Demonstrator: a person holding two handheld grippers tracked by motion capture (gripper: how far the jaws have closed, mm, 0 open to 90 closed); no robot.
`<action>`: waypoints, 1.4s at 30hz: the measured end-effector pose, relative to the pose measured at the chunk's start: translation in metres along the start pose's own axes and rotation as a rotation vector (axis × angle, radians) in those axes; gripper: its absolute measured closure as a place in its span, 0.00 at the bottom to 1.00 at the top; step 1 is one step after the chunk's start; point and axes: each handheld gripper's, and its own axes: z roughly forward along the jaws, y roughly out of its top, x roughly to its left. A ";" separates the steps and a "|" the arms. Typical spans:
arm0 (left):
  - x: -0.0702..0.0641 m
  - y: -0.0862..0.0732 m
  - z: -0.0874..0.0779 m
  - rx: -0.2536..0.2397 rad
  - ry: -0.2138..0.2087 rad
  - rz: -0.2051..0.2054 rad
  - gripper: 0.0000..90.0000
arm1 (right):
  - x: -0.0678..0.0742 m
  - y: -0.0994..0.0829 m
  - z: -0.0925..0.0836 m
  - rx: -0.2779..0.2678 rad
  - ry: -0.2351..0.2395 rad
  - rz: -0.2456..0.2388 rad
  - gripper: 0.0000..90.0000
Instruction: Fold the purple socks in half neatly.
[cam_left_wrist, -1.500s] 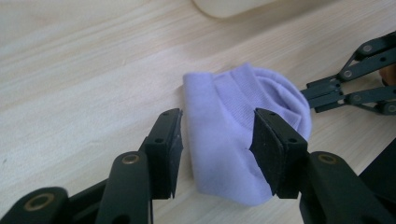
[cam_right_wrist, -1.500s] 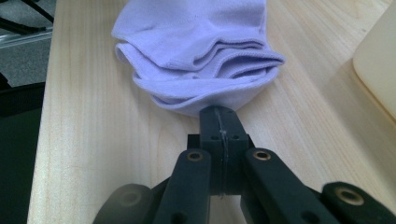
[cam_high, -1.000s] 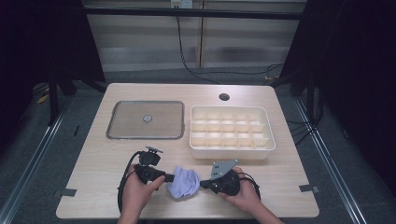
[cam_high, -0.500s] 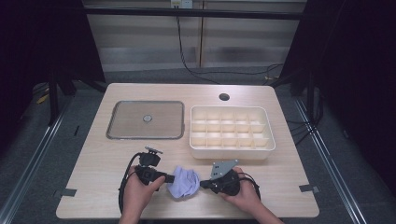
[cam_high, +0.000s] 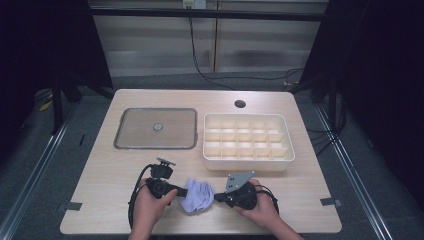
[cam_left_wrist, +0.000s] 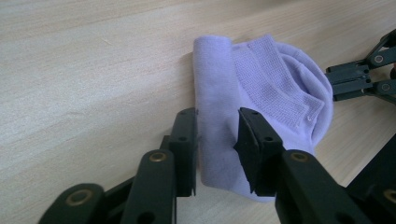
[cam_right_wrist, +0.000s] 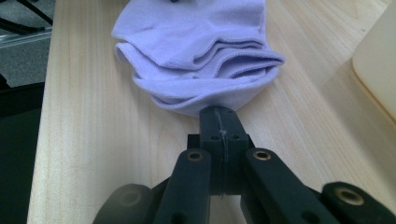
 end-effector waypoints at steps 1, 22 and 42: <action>0.000 0.000 0.000 0.000 0.000 0.000 0.78 | 0.000 0.000 0.000 0.000 0.000 0.000 1.00; -0.001 0.002 0.001 0.016 -0.017 0.003 0.85 | 0.000 0.000 0.000 -0.002 -0.002 -0.006 1.00; -0.010 0.006 -0.003 0.024 -0.029 0.021 0.94 | -0.001 0.000 0.000 0.000 0.005 0.005 1.00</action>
